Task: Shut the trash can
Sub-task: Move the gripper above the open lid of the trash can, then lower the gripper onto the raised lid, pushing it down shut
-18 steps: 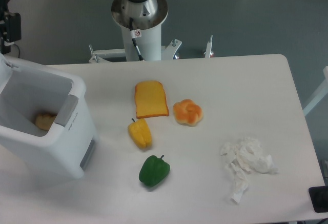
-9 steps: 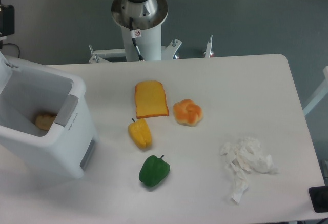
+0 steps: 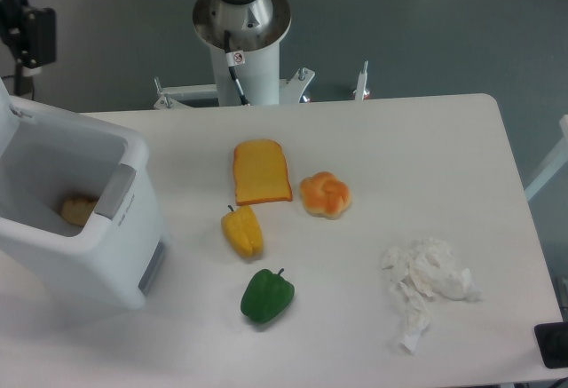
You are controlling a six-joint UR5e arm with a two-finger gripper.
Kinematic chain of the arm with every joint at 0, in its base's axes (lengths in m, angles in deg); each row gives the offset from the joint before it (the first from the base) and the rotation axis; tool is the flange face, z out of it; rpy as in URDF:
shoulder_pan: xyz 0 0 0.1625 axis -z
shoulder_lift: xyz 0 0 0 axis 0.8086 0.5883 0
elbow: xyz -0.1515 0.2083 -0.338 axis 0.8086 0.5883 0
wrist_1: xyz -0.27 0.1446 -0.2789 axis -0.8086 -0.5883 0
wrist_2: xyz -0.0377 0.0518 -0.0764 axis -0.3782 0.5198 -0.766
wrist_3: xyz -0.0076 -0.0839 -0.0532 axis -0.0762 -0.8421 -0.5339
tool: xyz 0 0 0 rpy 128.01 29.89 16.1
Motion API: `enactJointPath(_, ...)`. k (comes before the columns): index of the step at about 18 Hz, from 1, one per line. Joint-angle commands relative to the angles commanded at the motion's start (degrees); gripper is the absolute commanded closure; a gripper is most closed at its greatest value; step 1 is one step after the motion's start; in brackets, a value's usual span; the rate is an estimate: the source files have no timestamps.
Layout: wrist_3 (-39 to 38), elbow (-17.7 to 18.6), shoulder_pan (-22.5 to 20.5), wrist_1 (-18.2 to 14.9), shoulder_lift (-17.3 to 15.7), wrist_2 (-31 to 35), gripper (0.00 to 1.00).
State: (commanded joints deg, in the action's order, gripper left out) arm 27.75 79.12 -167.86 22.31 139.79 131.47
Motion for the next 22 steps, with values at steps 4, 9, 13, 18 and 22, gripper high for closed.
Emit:
enactJointPath(4, 0.35, -0.09, -1.85, 0.09, 0.53, 0.09, 0.00)
enactJointPath(9, 0.79, -0.26, -3.35, 0.35, 2.98, 0.52, 0.00)
enactJointPath(13, 0.79, -0.35, -3.70, 1.58, 5.09, 2.02, 0.00)
enactJointPath(18, 2.27, -0.26, -5.89, 2.81, 6.94, 1.93, 0.00)
enactJointPath(22, 3.43, 1.22, -6.60, 2.81, 7.21, 1.93, 0.00)
